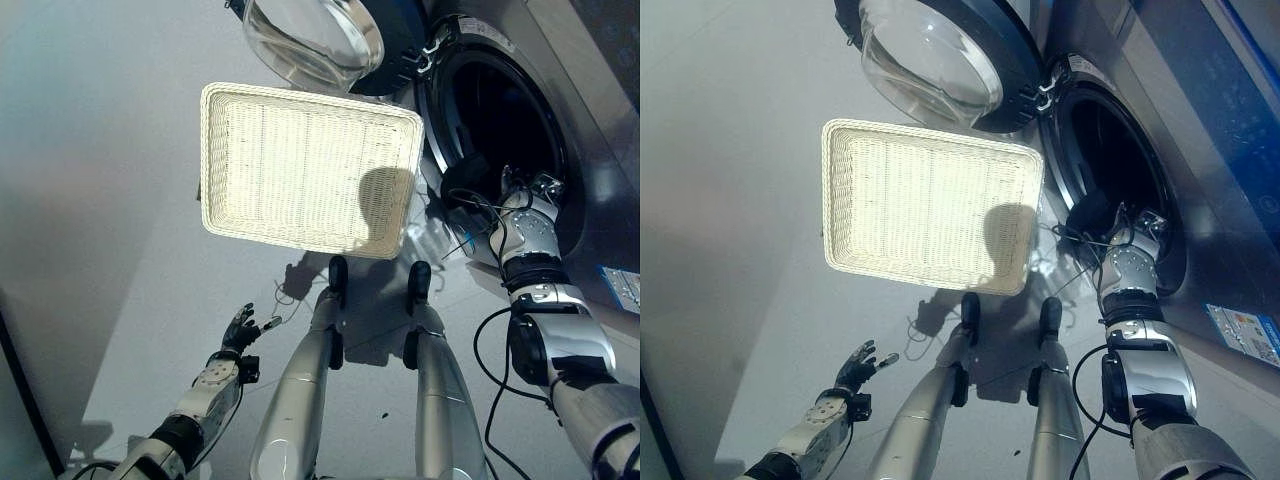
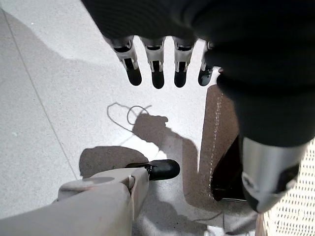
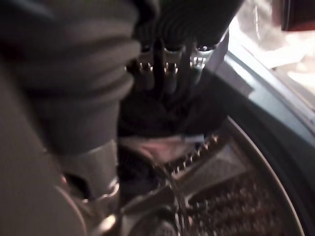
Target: Put the clothes into the washing machine.
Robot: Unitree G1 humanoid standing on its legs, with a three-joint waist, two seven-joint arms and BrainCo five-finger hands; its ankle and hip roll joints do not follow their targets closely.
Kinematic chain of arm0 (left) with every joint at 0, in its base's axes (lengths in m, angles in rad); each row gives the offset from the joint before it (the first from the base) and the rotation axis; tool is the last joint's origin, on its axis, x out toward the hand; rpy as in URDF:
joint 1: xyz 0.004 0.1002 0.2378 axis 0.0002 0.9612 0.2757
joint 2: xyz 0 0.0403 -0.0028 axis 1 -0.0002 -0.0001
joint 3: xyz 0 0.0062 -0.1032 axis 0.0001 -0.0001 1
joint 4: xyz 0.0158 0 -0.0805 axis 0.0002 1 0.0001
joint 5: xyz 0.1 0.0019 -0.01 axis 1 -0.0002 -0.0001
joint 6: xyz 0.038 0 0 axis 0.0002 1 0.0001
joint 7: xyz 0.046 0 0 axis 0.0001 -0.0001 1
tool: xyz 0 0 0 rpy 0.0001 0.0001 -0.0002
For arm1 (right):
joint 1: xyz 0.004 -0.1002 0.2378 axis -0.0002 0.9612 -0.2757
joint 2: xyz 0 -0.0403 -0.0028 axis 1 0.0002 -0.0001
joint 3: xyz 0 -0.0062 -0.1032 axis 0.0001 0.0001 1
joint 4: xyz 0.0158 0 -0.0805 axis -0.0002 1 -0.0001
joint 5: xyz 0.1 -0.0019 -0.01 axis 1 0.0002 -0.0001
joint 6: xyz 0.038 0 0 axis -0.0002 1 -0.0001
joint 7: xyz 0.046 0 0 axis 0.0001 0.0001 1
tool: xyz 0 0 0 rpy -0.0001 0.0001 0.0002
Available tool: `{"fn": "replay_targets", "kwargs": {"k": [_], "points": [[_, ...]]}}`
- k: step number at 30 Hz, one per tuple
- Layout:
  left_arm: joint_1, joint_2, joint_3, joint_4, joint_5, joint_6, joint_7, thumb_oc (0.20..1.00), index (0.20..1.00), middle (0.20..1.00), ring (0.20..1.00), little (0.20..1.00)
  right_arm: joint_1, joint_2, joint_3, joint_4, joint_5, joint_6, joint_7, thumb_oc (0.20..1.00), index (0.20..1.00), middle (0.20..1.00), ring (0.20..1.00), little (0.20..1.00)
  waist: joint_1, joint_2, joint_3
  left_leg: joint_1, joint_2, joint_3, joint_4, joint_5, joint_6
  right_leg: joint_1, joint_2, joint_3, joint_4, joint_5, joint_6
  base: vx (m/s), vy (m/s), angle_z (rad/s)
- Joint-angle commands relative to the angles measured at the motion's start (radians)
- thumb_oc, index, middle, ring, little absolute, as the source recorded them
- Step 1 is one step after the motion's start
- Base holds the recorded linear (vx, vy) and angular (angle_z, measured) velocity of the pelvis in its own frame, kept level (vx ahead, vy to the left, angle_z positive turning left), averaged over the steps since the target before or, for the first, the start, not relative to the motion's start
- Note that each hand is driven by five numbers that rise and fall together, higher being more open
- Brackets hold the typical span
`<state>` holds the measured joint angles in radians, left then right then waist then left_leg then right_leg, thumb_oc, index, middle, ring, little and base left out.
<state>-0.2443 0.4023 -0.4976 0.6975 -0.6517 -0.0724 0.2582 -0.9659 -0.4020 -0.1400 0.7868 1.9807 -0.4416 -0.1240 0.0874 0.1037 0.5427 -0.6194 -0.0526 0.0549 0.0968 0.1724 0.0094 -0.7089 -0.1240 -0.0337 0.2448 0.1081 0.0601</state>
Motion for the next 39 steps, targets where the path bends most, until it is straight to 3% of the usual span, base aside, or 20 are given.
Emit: {"fn": "replay_targets", "kwargs": {"k": [1,4,6,10,17,20,24,27,34,39], "points": [[0.026,-0.051,0.022,0.049,-0.007,-0.003,-0.001,1.0,1.0,1.0,1.0,1.0,0.015,-0.151,0.016,-0.08,-0.008,0.021,0.223,1.0,1.0,1.0,1.0,1.0,-0.029,0.095,-0.023,-0.013,-0.016,-0.059,0.04,-0.056,-0.05,0.003,0.09,-0.074,0.101,-0.113,-0.019,-0.01,0.05,0.01],[0.03,-0.072,0.034,0.085,0.002,-0.02,-0.013,1.0,1.0,1.0,1.0,1.0,0.074,-0.111,-0.033,-0.059,-0.008,0.025,0.274,1.0,1.0,1.0,1.0,1.0,-0.036,0.093,-0.023,-0.014,-0.011,-0.053,0.04,-0.057,-0.055,0.002,0.085,-0.076,0.101,-0.112,-0.015,0.0,0.0,0.0],[0.03,-0.076,0.027,0.088,0.0,-0.027,-0.017,1.0,1.0,1.0,1.0,1.0,0.134,-0.092,-0.036,0.043,-0.008,0.069,0.316,1.0,1.0,1.0,1.0,1.0,-0.038,0.091,-0.023,-0.017,-0.007,-0.046,0.031,-0.053,-0.057,0.0,0.083,-0.079,0.083,-0.098,-0.013,-0.04,-0.01,-0.01],[0.026,-0.076,0.023,0.08,-0.003,-0.035,-0.016,1.0,1.0,1.0,1.0,1.0,0.215,-0.048,0.022,0.101,-0.08,0.031,0.341,1.0,1.0,1.0,1.0,1.0,-0.04,0.079,-0.023,-0.029,-0.002,-0.044,0.022,-0.047,-0.053,-0.009,0.087,-0.079,0.069,-0.083,-0.011,-0.01,-0.018,0.01],[0.007,-0.104,0.035,0.098,0.013,-0.05,-0.006,1.0,1.0,1.0,1.0,1.0,0.334,0.062,0.083,0.127,-0.299,0.006,0.292,1.0,1.0,1.0,1.0,1.0,-0.052,0.058,-0.023,-0.054,0.003,-0.039,0.013,-0.036,-0.05,-0.029,0.097,-0.069,0.055,-0.065,-0.008,-0.01,-0.004,-0.02],[0.006,-0.107,0.038,0.099,0.014,-0.051,-0.006,1.0,1.0,1.0,1.0,1.0,0.347,0.069,0.092,0.129,-0.314,0.002,0.291,1.0,1.0,1.0,1.0,1.0,-0.052,0.057,-0.023,-0.057,0.003,-0.039,0.011,-0.034,-0.05,-0.031,0.098,-0.068,0.053,-0.063,-0.007,-0.01,0.012,-0.02],[-0.009,-0.148,0.043,0.122,0.022,-0.063,0.017,1.0,1.0,1.0,1.0,1.0,0.412,0.147,0.205,0.142,-0.65,-0.004,0.174,1.0,1.0,1.0,1.0,1.0,-0.058,0.051,-0.023,-0.082,0.003,-0.04,-0.001,-0.021,-0.052,-0.054,0.103,-0.061,0.044,-0.055,-0.006,-0.02,0.052,-0.04],[-0.019,-0.163,0.049,0.148,0.023,-0.072,0.013,1.0,1.0,1.0,1.0,1.0,0.408,0.155,0.23,0.168,-0.717,0.014,0.13,1.0,1.0,1.0,1.0,1.0,-0.056,0.052,-0.023,-0.094,0.004,-0.041,0.003,-0.018,-0.055,-0.065,0.104,-0.061,0.047,-0.055,-0.007,0.0,0.025,-0.02],[-0.045,-0.193,0.047,0.196,0.021,-0.081,0.002,1.0,1.0,1.0,1.0,1.0,0.375,0.163,0.226,0.294,-0.726,0.101,0.066,1.0,1.0,1.0,1.0,1.0,-0.042,0.069,-0.023,-0.122,0.009,-0.04,0.009,-0.011,-0.061,-0.09,0.105,-0.072,0.074,-0.074,-0.01,0.01,-0.002,-0.02],[-0.07,-0.207,0.024,0.207,0.012,-0.089,0.003,1.0,1.0,1.0,1.0,1.0,0.298,0.129,0.195,0.368,-0.616,0.161,0.033,1.0,1.0,1.0,1.0,1.0,-0.018,0.101,-0.023,-0.171,0.024,-0.035,0.01,0.009,-0.073,-0.141,0.105,-0.085,0.12,-0.095,-0.008,0.03,-0.024,0.0]]}}
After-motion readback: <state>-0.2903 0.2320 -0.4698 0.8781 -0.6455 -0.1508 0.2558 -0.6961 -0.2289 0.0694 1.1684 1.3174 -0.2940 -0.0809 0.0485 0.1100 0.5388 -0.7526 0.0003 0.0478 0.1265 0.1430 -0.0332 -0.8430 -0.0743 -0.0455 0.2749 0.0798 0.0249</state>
